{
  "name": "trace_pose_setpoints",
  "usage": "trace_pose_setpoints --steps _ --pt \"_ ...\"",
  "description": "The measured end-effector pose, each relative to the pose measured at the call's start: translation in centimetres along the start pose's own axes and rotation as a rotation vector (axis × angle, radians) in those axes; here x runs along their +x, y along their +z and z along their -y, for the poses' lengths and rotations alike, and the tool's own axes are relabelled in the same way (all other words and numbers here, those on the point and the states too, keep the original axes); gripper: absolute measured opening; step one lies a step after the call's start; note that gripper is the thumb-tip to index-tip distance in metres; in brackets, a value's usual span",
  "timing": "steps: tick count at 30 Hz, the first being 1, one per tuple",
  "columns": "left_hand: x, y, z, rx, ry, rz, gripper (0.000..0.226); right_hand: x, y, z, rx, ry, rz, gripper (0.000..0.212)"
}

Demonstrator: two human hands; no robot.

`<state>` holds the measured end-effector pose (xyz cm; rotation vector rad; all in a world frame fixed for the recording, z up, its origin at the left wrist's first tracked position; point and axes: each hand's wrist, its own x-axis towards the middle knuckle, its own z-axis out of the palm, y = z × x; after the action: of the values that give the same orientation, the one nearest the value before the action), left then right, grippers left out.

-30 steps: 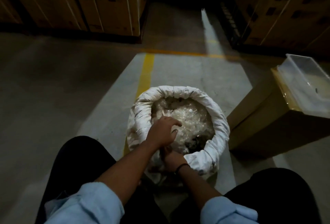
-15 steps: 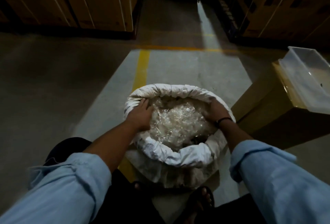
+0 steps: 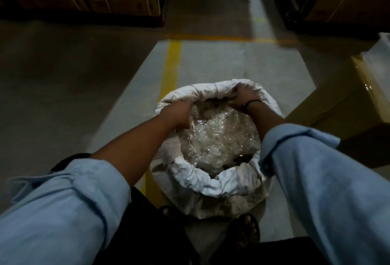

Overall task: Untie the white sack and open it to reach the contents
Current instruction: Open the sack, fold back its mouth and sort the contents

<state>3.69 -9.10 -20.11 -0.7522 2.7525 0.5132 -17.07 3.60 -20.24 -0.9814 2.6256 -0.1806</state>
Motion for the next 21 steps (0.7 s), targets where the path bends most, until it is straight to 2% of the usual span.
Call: trace_pose_setpoints --steps 2,5,7,9,10,12,14,16,18,21 --pt "-0.5 0.4 0.3 0.265 0.058 0.105 0.113 0.8 -0.7 0.6 -0.01 0.036 0.051 0.082" --pt "-1.9 1.8 -0.5 0.515 0.065 0.179 0.119 -0.1 0.0 1.7 -0.065 0.021 0.066 0.089" --pt "-3.3 2.1 -1.9 0.56 0.092 0.176 0.102 -2.9 0.7 2.1 -0.154 -0.068 -0.046 0.07" --pt "-4.5 2.4 -3.6 0.531 0.175 0.129 0.068 -6.7 1.9 2.0 -0.239 -0.283 -0.19 0.041" --pt "-5.2 2.6 -4.4 0.492 0.209 0.159 0.055 -8.6 2.6 1.7 -0.268 -0.391 -0.166 0.031" --pt "-6.9 3.6 -6.1 0.419 0.259 0.302 0.046 -11.9 3.8 0.5 -0.314 -0.503 0.048 0.032" --pt "-8.6 5.1 -7.3 0.41 0.283 0.457 0.051 -14.3 4.7 -0.8 -0.337 -0.503 0.262 0.04" --pt "-9.9 6.3 -7.6 0.39 0.265 0.555 0.057 -15.8 5.1 -2.1 -0.349 -0.451 0.392 0.046" --pt "-10.7 6.1 -7.9 0.338 0.266 0.603 0.06 -17.0 5.4 -3.1 -0.328 -0.377 0.441 0.053" --pt "-11.9 3.9 -9.1 0.252 0.253 0.749 0.056 -18.6 4.9 -3.8 -0.262 -0.359 0.417 0.06"
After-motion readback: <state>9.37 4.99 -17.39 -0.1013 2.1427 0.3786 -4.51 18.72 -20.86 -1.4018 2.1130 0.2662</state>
